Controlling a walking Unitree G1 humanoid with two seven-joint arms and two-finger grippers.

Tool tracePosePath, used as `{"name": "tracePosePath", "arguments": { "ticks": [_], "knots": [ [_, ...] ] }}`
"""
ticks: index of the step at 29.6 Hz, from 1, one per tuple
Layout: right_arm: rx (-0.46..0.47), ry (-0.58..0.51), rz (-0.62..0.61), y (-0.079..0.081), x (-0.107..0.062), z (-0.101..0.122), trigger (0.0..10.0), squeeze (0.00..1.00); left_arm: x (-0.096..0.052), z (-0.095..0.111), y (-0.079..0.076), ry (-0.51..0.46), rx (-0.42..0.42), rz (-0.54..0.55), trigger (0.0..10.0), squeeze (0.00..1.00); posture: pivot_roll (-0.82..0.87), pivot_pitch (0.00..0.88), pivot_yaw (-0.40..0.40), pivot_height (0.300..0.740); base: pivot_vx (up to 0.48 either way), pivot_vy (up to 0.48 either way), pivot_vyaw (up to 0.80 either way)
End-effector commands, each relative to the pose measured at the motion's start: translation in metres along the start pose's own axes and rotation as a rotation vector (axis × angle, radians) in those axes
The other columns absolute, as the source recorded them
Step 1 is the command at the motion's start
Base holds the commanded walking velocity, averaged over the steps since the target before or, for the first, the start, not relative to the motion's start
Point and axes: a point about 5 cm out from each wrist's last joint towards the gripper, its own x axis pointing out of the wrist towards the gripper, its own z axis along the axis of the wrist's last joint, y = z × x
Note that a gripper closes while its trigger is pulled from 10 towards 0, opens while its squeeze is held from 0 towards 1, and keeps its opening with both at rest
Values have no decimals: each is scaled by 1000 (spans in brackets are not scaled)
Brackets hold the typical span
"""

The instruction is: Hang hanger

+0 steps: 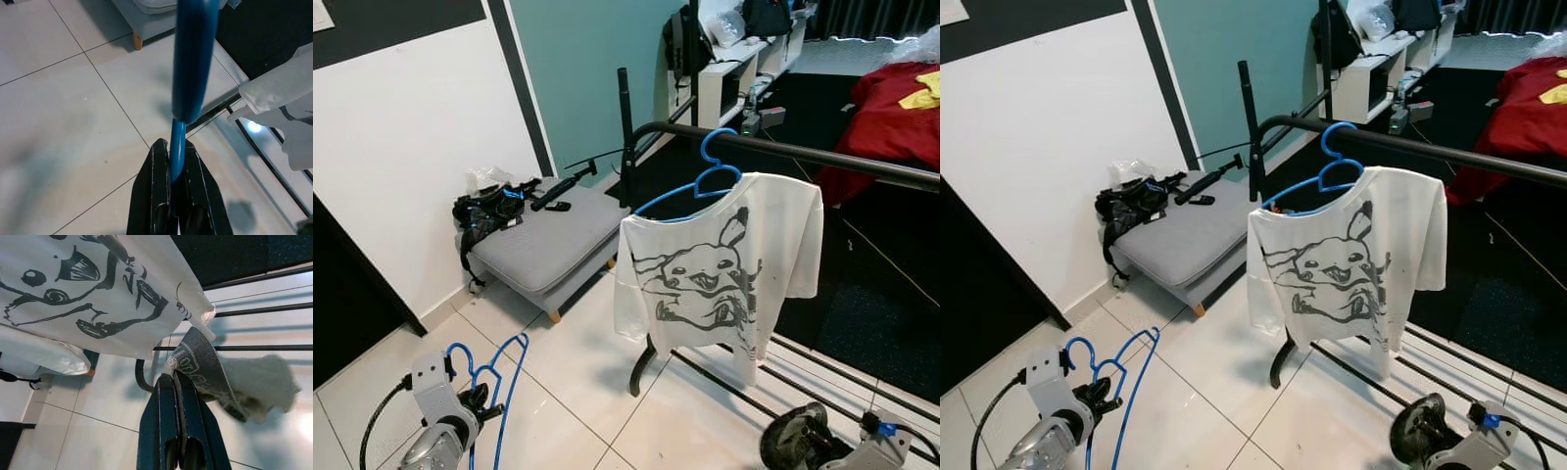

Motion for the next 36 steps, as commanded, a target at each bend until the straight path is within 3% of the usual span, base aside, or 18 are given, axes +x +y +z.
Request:
{"name": "tracePosePath", "arguments": {
  "ticks": [1, 36],
  "knots": [
    [5, 9, 16, 4, -2, -7, 10000, 0, -3, 4, 9, -21, 10, 18, 10000, 0, 16, 0, 125, 740, 0, 0, 0],
    [1, -11, 40, 3, -5, -9, 10000, 0, -7, 4, 15, -31, 22, 31, 10000, 0, 32, 0, 122, 740, 0, 0, 0]
  ]
}}
